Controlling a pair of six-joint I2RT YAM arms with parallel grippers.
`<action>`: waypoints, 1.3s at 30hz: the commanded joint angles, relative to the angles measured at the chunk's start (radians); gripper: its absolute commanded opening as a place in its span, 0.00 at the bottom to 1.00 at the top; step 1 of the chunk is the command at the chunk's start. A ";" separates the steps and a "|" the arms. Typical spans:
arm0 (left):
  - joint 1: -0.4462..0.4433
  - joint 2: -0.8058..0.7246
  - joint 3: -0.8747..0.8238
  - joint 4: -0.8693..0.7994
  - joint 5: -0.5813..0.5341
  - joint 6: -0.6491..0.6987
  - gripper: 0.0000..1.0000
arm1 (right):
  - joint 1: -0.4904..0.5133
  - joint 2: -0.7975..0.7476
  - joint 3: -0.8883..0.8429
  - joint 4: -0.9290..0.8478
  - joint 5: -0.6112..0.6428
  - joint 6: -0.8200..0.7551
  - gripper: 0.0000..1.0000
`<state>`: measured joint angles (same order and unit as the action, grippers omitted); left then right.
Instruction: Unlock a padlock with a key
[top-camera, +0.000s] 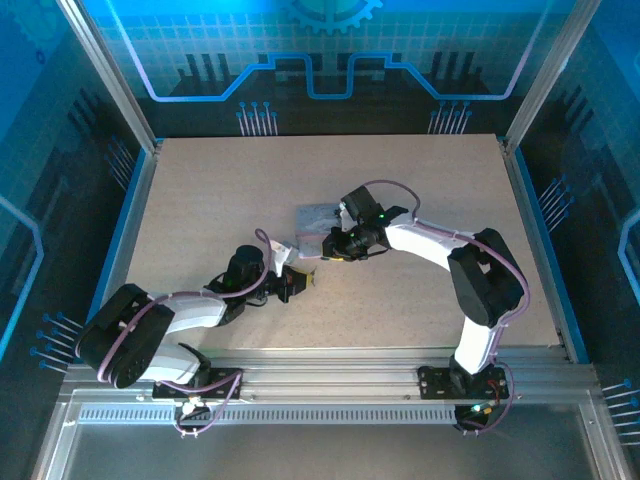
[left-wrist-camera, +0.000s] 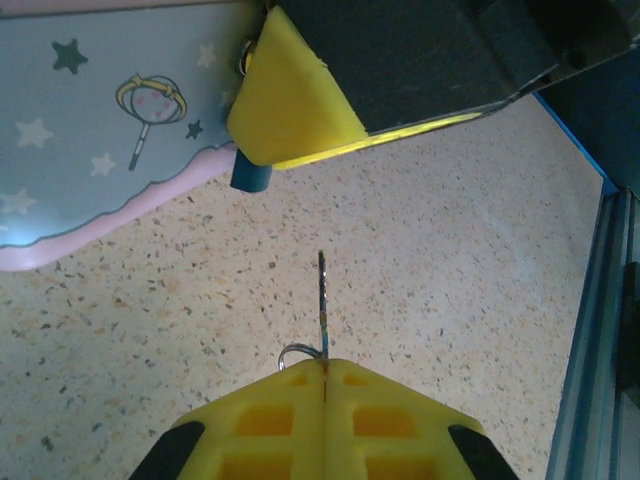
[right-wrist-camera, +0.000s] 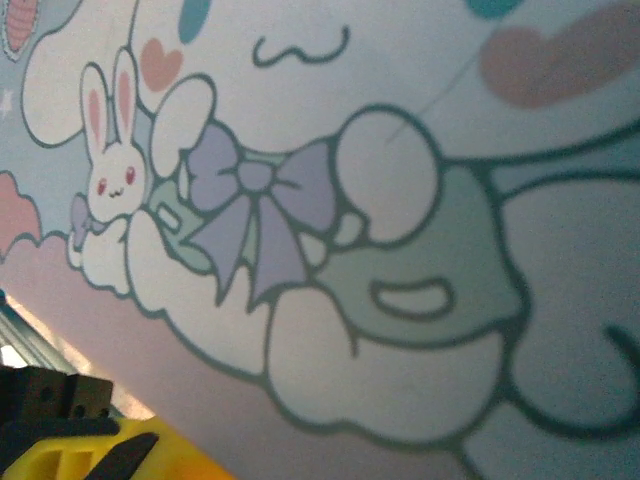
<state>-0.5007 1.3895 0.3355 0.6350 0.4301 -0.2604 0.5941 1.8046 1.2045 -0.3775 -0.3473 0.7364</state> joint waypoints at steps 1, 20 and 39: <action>-0.008 0.037 0.008 0.091 -0.003 0.003 0.00 | -0.016 -0.031 0.030 -0.008 -0.095 0.024 0.00; -0.008 0.187 -0.015 0.279 0.002 0.001 0.00 | -0.038 -0.064 0.027 -0.021 -0.198 0.046 0.00; -0.022 0.195 -0.027 0.354 0.007 0.003 0.00 | -0.039 -0.076 0.012 -0.005 -0.224 0.068 0.00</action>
<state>-0.5117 1.5719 0.3233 0.9340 0.4309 -0.2741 0.5678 1.7744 1.2045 -0.4023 -0.5152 0.7914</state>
